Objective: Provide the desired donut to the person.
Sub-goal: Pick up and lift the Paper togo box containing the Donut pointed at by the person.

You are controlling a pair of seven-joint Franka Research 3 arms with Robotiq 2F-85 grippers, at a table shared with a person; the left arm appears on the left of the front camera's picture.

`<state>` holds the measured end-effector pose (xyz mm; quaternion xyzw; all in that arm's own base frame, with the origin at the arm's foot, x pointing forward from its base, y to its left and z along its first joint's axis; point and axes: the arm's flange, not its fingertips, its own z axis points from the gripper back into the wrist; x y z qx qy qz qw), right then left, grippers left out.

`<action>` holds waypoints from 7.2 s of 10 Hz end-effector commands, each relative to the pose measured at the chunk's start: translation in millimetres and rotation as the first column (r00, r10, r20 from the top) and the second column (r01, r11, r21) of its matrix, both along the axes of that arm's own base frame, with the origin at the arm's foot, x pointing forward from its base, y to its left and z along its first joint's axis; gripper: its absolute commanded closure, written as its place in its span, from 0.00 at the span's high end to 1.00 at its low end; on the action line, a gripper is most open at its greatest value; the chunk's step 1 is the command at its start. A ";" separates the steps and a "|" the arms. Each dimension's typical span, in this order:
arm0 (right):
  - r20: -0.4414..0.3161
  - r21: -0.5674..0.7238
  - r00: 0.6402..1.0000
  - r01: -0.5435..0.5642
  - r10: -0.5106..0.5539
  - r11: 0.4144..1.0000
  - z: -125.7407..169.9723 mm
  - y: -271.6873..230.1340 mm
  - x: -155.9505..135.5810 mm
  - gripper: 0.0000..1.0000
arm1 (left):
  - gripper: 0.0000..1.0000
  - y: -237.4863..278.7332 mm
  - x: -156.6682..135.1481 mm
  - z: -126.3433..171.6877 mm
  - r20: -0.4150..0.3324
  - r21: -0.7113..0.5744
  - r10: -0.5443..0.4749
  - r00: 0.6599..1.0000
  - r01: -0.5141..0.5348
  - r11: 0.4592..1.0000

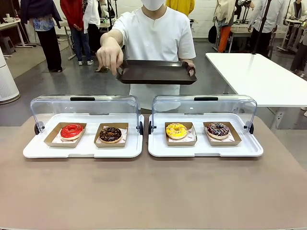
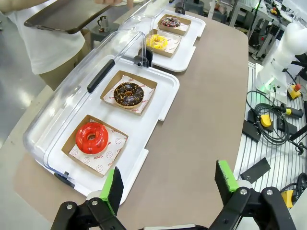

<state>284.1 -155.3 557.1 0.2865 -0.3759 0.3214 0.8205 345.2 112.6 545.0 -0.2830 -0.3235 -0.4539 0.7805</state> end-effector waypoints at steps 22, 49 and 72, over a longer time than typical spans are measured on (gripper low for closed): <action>0.000 0.000 1.000 0.001 -0.001 1.000 -1.2 0.6 -1.2 1.00 | 1.00 -23.1 7.8 12.2 -0.035 0.075 -0.033 0.999 0.036 0.997; 0.000 0.000 1.000 0.001 -0.001 1.000 -1.2 0.6 -1.2 1.00 | 1.00 -322.3 118.9 -155.5 -0.170 0.652 -0.377 0.910 0.391 0.650; 0.000 0.000 1.000 0.001 -0.001 1.000 -1.2 0.6 -1.2 1.00 | 1.00 -309.7 159.3 -208.7 -0.122 0.752 -0.294 0.948 0.281 0.596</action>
